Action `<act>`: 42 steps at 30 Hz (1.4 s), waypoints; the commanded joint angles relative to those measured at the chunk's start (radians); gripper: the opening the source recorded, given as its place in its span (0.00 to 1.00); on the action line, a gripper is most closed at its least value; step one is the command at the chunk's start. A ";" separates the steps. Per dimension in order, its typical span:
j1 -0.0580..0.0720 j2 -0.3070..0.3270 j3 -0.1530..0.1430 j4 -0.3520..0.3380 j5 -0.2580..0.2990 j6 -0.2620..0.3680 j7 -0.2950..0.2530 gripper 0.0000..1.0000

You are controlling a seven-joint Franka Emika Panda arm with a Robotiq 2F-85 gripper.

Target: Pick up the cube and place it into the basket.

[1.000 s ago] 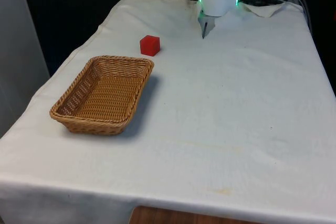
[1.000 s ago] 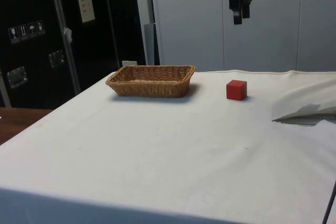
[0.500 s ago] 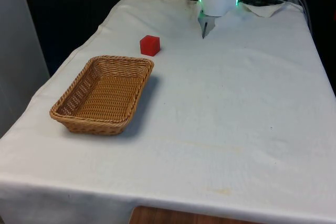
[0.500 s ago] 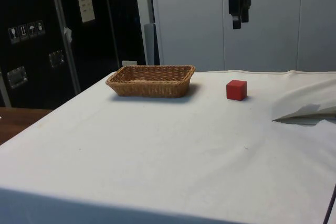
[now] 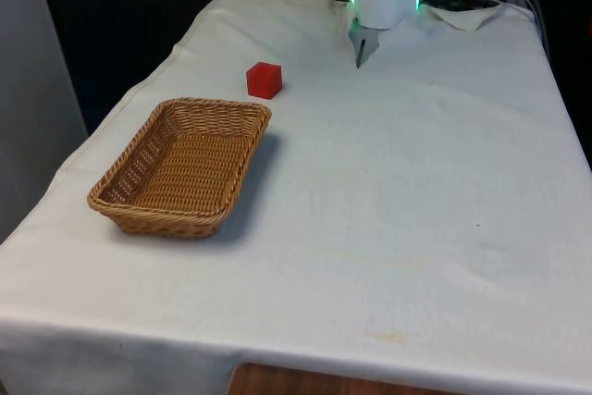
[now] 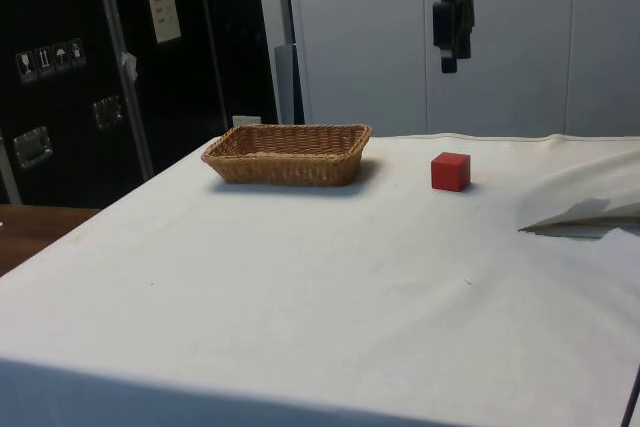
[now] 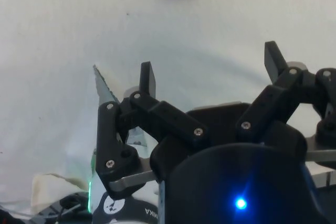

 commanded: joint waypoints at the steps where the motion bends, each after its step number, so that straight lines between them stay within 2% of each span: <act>1: 0.001 0.004 -0.005 -0.005 0.001 0.017 -0.003 1.00; 8: -0.001 0.013 -0.004 -0.007 0.002 0.028 -0.003 1.00; 14: 0.005 0.019 0.001 -0.007 0.005 0.030 0.003 1.00; 15: 0.001 0.016 0.000 -0.006 0.002 0.025 0.000 1.00; 19: 0.013 0.032 0.005 -0.006 0.013 0.037 0.003 1.00; 25: 0.019 0.047 0.004 -0.011 0.018 0.049 0.000 1.00; 31: 0.020 0.063 -0.007 -0.021 0.024 0.064 -0.007 1.00; 32: 0.017 0.062 -0.001 -0.018 0.017 0.053 0.000 1.00; 36: 0.021 0.077 -0.014 -0.026 0.029 0.077 -0.010 1.00; 41: 0.020 0.100 -0.016 -0.034 0.039 0.101 -0.014 1.00; 42: 0.017 0.100 -0.010 -0.029 0.031 0.090 -0.007 1.00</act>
